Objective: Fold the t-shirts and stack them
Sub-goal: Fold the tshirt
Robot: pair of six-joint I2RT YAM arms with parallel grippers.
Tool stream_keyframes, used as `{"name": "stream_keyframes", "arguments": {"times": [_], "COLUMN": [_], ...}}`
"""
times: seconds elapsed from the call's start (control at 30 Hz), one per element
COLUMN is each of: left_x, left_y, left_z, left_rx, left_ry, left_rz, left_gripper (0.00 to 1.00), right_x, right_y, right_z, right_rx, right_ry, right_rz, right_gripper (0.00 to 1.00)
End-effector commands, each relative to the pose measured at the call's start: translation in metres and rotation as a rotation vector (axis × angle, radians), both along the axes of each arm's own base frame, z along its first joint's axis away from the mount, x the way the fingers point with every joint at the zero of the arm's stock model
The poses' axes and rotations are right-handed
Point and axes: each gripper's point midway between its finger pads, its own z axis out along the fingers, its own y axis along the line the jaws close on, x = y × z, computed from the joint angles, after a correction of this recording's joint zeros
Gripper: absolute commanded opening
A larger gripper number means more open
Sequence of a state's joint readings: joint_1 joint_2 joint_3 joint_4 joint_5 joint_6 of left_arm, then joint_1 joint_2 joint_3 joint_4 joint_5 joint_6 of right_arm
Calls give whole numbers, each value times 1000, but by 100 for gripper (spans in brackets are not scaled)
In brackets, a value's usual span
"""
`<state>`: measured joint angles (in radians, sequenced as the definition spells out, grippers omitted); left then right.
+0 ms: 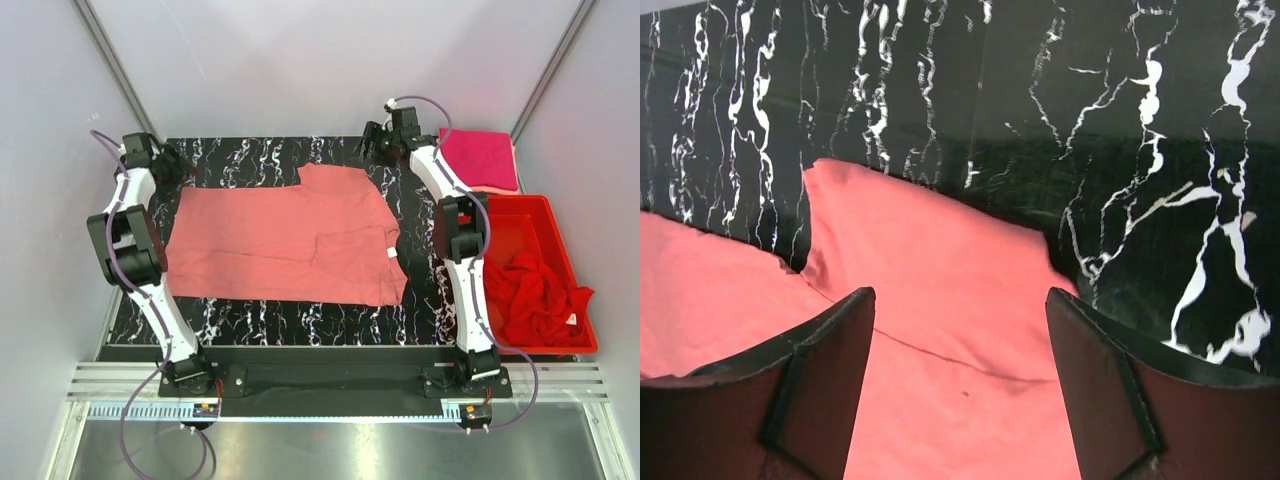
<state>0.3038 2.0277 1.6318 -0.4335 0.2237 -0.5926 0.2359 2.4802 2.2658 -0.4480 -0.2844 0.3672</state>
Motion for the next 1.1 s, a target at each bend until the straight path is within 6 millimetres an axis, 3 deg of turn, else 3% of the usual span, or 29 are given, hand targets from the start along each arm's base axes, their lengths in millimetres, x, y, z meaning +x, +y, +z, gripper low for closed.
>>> {"name": "stream_keyframes", "arguments": {"times": [0.0, 0.03, 0.1, 0.2, 0.4, 0.53, 0.67, 0.87, 1.07], "left_x": [14, 15, 16, 18, 23, 29, 36, 37, 46], "left_y": [12, 15, 19, 29, 42, 37, 29, 33, 36], "left_z": [3, -12, -21, -30, -43, -60, -62, -65, -73], "left_rx": [51, 50, 62, 110, 177, 169, 218, 267, 289], "left_ry": [9, 42, 72, 106, 138, 170, 161, 184, 175], "left_rz": [-2, 4, 11, 28, 40, 1, -64, -74, -86], "left_gripper": [84, 84, 82, 82, 82, 81, 80, 80, 76], "right_x": [14, 13, 16, 13, 16, 17, 22, 32, 33], "right_y": [-1, 3, 2, 4, 11, 25, 35, 42, 49], "right_z": [21, 4, -2, -35, -63, -68, -64, -56, -61], "right_rx": [130, 160, 196, 214, 267, 348, 395, 468, 526], "right_ry": [-26, 10, 34, 102, 147, 175, 141, 100, 106], "right_rz": [86, 115, 118, 109, 93, 106, 126, 136, 151], "right_gripper": [77, 77, 76, 75, 74, 72, 70, 64, 55]}}
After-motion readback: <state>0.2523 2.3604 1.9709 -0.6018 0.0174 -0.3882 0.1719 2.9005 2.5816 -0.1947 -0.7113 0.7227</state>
